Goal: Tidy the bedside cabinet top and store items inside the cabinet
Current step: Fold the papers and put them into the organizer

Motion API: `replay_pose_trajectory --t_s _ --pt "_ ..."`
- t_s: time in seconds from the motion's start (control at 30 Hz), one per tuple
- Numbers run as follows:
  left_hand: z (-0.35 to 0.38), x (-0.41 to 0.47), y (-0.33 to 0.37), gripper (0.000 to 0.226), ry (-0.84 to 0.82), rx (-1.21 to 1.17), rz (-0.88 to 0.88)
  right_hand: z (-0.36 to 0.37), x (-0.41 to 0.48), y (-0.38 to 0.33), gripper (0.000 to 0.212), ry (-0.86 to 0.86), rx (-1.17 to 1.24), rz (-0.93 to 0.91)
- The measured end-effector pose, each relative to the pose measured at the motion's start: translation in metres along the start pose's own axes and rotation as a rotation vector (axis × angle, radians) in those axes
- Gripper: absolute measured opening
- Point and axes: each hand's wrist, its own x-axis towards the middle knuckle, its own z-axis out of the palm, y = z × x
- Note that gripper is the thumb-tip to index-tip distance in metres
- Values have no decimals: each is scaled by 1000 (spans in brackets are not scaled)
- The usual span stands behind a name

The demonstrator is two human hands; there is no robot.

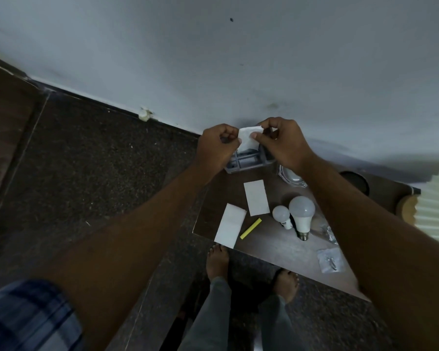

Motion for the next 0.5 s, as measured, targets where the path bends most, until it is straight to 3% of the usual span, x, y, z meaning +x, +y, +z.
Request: replay_pose_trajectory --t_s 0.5 --pt "3 -5 -8 26 -2 -49 -27 10 -1 16 29 -77 -72 -61"
